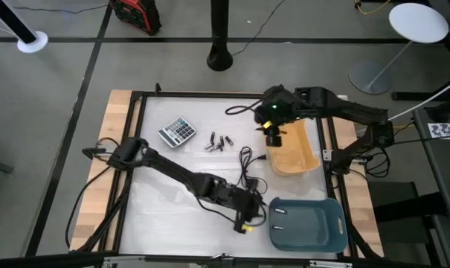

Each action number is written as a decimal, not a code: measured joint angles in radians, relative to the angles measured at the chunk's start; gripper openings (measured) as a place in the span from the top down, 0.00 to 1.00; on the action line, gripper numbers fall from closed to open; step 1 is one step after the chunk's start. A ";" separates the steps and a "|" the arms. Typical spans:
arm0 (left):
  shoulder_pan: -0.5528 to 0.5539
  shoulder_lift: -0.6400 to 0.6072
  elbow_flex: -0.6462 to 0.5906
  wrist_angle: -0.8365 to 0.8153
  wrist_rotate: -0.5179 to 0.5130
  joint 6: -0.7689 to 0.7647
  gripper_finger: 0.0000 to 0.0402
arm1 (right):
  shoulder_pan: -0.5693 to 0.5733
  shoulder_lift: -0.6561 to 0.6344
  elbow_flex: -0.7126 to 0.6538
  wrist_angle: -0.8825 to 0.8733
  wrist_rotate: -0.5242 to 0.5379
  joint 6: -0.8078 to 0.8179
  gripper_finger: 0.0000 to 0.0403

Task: Sort batteries
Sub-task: Put the black battery into the yellow bin

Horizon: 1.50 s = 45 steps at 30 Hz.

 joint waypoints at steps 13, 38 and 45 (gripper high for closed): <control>-0.027 -0.237 0.000 -0.849 -0.200 -0.390 0.59 | 0.000 0.002 -0.489 0.638 -0.048 0.130 0.56; -0.192 -0.561 -0.591 -1.189 -0.784 -1.087 0.59 | -0.022 0.297 -0.650 1.145 0.135 0.498 0.56; -0.195 -0.596 -0.748 -1.143 -0.791 -1.195 0.59 | -0.055 0.385 -0.524 0.966 0.126 0.571 0.56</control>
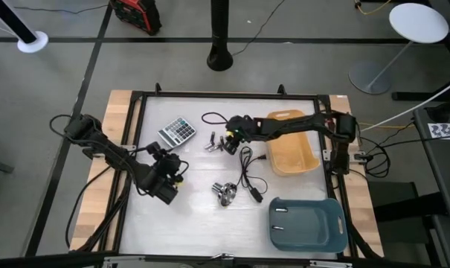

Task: Sort batteries
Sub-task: Put the black battery into the yellow bin

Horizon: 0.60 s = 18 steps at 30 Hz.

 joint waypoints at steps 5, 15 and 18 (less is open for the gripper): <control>0.000 -0.004 -0.059 0.028 0.000 -0.022 0.59 | -0.007 0.057 0.068 -0.086 -0.029 0.028 0.56; 0.000 -0.004 -0.102 0.081 -0.007 -0.009 0.59 | -0.006 0.168 0.188 -0.235 -0.069 0.058 0.56; 0.000 -0.004 -0.105 0.080 -0.007 -0.010 0.59 | -0.006 0.186 0.203 -0.241 -0.067 0.058 0.56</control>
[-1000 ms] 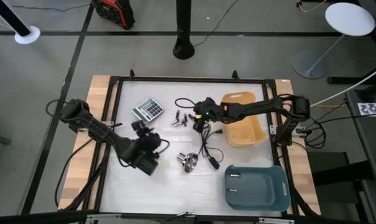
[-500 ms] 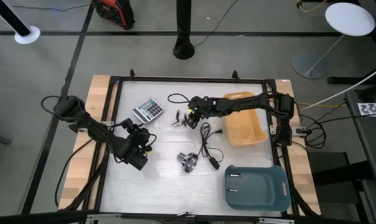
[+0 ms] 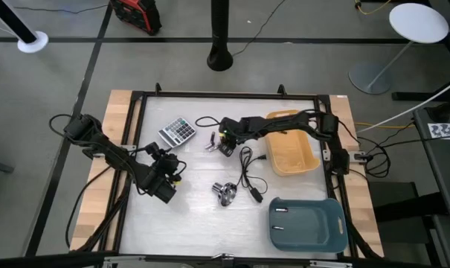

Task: Sort batteries
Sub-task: Put the black battery into the yellow bin

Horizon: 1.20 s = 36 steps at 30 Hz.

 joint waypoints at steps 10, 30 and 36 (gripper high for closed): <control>0.000 0.000 0.000 0.026 0.000 0.023 0.59 | 0.000 0.003 0.003 -0.001 0.018 -0.020 0.82; 0.002 0.000 0.000 0.224 0.001 0.078 0.59 | 0.002 -0.038 0.182 -0.293 -0.011 -0.163 0.91; 0.031 0.000 0.000 0.369 -0.021 0.148 0.59 | 0.002 -0.037 0.412 -0.548 -0.011 -0.249 0.91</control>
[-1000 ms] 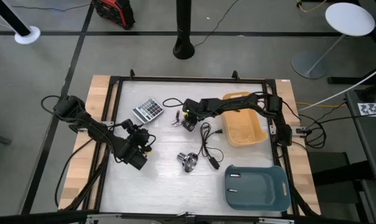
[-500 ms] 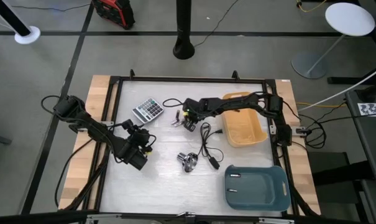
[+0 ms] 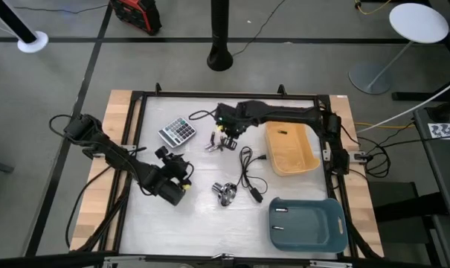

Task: Sort batteries
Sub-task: Put the black battery into the yellow bin

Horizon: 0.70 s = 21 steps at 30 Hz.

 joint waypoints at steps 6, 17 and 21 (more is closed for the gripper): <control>0.122 0.000 0.000 0.016 -0.007 -0.038 0.59 | 0.001 -0.001 0.230 -0.322 0.000 -0.023 0.91; 0.488 0.000 0.000 0.481 0.327 0.569 0.59 | 0.001 -0.021 0.274 -0.602 0.000 -0.022 0.91; 0.616 0.002 0.000 0.574 0.537 0.685 0.59 | 0.001 -0.075 0.182 -0.600 0.000 -0.021 0.91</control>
